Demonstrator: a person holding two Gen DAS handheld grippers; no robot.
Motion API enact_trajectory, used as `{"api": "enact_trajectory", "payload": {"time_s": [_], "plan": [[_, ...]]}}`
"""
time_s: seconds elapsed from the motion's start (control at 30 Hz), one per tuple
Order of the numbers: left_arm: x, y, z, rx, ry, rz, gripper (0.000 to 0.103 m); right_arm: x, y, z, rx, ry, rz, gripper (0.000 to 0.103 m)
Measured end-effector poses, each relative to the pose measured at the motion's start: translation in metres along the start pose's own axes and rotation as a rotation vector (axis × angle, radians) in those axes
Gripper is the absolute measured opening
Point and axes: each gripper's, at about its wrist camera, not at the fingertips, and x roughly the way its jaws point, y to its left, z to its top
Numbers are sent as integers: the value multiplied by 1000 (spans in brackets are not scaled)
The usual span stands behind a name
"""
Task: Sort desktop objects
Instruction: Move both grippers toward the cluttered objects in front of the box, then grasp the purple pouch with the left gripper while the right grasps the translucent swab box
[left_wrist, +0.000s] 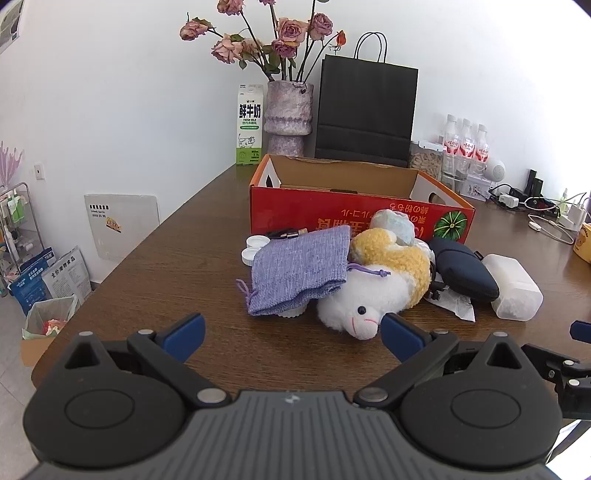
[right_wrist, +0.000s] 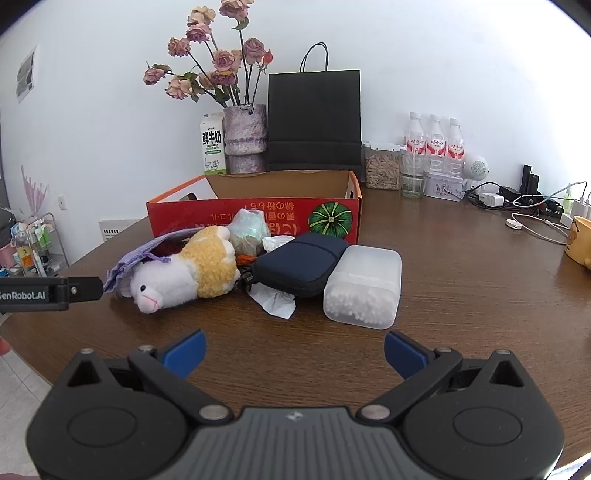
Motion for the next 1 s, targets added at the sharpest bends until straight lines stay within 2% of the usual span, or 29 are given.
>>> {"api": "enact_trajectory", "payload": {"time_s": [0.37,0.6,0.8,1.0], "plan": [[7,-2,4,9,17,6,103,7,-4,-1,5,13,-11,103],[22,1,23,-9,20,-7,103,22,-15,10,11,8,-57,103],[46,1,43,-17,35,-8,103,50,-27,24,-5,25,-109,103],[81,2,55,-26,106,-16,103,88,-39,31,-27,82,-167,103]]}}
